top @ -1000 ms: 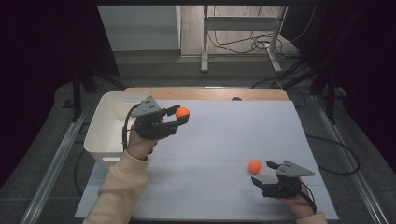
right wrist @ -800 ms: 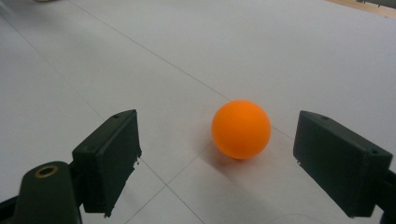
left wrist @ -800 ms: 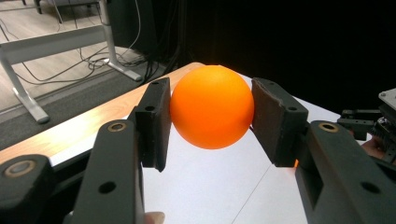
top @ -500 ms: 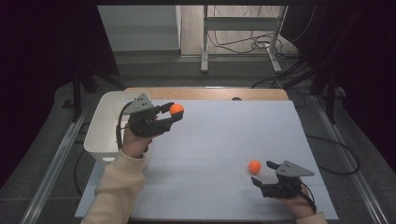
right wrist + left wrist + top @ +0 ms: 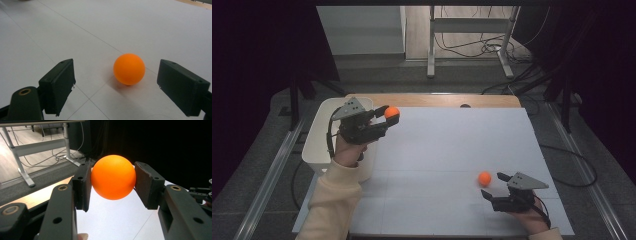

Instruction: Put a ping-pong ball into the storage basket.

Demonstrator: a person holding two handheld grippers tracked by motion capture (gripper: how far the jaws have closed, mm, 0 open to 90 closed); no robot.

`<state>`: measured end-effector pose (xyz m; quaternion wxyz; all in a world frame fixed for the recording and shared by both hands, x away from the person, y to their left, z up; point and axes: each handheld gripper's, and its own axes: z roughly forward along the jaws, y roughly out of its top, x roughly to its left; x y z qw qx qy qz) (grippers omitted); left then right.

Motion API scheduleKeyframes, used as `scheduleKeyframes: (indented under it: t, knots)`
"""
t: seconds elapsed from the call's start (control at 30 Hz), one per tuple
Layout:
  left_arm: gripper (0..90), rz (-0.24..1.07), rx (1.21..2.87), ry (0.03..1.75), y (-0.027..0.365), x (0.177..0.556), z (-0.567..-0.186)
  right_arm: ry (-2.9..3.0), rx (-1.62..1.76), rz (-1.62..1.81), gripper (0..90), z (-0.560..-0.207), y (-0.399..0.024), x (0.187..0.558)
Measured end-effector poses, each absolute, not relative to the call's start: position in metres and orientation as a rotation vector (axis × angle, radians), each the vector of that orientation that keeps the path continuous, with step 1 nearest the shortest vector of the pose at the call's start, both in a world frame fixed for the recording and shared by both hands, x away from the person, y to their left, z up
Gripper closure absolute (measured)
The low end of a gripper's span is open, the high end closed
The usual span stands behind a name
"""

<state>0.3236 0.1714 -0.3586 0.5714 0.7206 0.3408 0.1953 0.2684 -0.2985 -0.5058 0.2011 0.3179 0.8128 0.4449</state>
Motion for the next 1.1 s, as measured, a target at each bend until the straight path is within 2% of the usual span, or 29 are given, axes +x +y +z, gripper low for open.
scheduleKeyframes:
  t: [1.1]
  knots:
    - [50.1,0.493,1.651,0.886,0.203,0.328,-0.359,2.272,0.891,1.244,15.4,-0.505,-0.299,0.268]
